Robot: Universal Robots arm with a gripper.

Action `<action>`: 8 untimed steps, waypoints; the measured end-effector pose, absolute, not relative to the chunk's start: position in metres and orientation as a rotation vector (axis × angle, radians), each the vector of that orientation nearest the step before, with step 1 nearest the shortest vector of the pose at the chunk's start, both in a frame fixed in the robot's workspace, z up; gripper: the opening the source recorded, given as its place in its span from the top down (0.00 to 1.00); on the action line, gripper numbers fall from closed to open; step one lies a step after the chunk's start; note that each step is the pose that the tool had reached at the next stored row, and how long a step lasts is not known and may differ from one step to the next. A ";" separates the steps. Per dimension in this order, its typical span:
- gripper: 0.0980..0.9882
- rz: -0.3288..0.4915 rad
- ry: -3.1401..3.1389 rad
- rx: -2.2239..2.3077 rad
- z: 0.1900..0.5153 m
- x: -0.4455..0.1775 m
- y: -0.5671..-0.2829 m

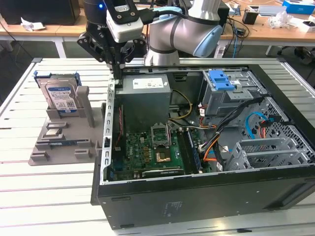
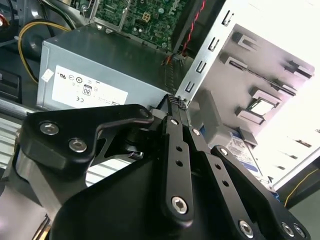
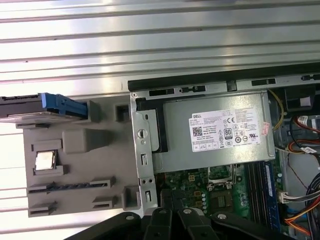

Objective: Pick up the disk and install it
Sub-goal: 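Reach for the disk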

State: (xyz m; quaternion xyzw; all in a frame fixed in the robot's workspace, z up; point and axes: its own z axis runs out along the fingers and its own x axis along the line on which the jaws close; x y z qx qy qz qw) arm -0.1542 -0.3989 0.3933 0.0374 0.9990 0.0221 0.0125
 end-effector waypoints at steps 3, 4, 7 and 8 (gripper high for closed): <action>0.99 0.069 3.114 0.117 0.393 -0.162 -0.399; 0.99 0.069 3.114 0.117 0.393 -0.165 -0.399; 0.99 0.069 3.114 0.117 0.393 -0.175 -0.399; 0.99 0.069 3.114 0.117 0.393 -0.178 -0.399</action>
